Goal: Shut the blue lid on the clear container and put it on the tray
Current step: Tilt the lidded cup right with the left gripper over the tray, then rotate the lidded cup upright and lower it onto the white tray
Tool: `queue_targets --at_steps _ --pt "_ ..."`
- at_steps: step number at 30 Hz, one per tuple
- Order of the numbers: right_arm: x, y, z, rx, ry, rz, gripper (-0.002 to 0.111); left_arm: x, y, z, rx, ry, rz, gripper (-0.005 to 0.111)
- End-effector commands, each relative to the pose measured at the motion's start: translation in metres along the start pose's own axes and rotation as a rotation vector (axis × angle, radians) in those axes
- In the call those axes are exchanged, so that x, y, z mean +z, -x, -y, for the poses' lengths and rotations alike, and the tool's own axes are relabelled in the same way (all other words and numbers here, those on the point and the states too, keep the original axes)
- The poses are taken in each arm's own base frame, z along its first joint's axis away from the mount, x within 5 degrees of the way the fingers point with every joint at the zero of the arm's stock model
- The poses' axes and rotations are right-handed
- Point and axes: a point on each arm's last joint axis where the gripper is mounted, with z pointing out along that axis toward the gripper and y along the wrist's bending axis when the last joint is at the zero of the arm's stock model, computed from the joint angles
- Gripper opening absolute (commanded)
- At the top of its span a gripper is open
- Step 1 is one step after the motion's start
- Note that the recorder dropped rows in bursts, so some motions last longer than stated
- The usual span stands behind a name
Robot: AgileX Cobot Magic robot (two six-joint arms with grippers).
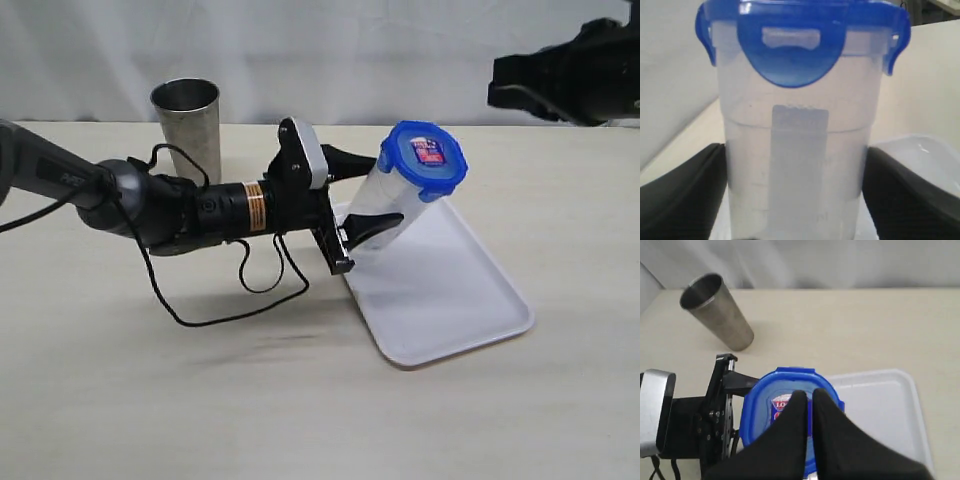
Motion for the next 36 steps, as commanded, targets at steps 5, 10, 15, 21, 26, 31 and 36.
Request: queue_targets --at_steps 5,10,15,21,26,31,36 --pt "-0.068 0.024 -0.030 -0.102 -0.017 0.239 0.004 0.009 0.036 -0.018 0.509 -0.012 -0.231 0.000" --pt "-0.096 0.025 -0.044 -0.138 0.008 0.297 0.004 0.028 0.044 -0.014 0.813 -0.036 -0.402 0.000" --pt "-0.105 0.026 -0.048 -0.150 0.009 0.321 0.004 0.045 0.056 -0.003 1.130 -0.103 -0.511 0.000" --pt "-0.102 0.023 -0.046 -0.150 0.004 0.310 0.004 0.053 0.059 0.009 1.524 -0.243 -0.558 0.000" --pt "-0.102 0.022 -0.046 -0.149 0.004 0.308 0.004 0.053 0.059 0.009 1.513 -0.239 -0.559 0.000" --pt "-0.102 0.022 -0.046 -0.150 0.005 0.308 0.004 0.058 0.070 0.009 1.075 -0.030 -0.452 0.000" --pt "-0.102 0.021 -0.047 -0.146 0.012 0.296 0.004 0.062 0.090 0.016 0.313 0.034 -0.135 0.000"
